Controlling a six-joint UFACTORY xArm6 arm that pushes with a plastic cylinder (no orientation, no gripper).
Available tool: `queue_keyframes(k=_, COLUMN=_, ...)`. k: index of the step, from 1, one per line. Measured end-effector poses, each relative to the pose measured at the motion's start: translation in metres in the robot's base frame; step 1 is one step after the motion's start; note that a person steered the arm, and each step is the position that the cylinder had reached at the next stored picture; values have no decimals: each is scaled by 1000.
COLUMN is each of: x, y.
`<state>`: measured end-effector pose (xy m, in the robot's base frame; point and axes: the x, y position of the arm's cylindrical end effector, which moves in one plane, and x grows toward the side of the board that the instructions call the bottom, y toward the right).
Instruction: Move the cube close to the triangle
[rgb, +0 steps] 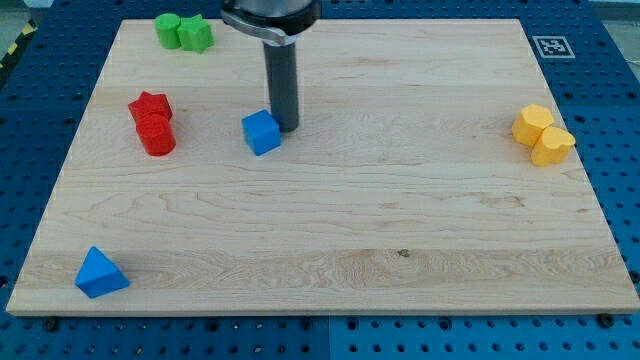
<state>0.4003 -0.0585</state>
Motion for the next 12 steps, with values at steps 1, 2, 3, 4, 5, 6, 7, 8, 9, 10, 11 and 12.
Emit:
queue_keyframes(k=1, x=-8, y=-24)
queue_keyframes(k=2, x=-2, y=-49)
queue_keyframes(k=3, x=17, y=-53)
queue_keyframes(k=4, x=27, y=-34)
queue_keyframes(k=5, x=49, y=-30)
queue_keyframes(k=6, x=73, y=-37)
queue_keyframes(k=7, x=100, y=-22)
queue_keyframes(k=8, x=129, y=-29)
queue_keyframes(k=9, x=134, y=-57)
queue_keyframes(k=10, x=114, y=-51)
queue_keyframes(k=11, x=99, y=-55)
queue_keyframes(k=12, x=111, y=-77)
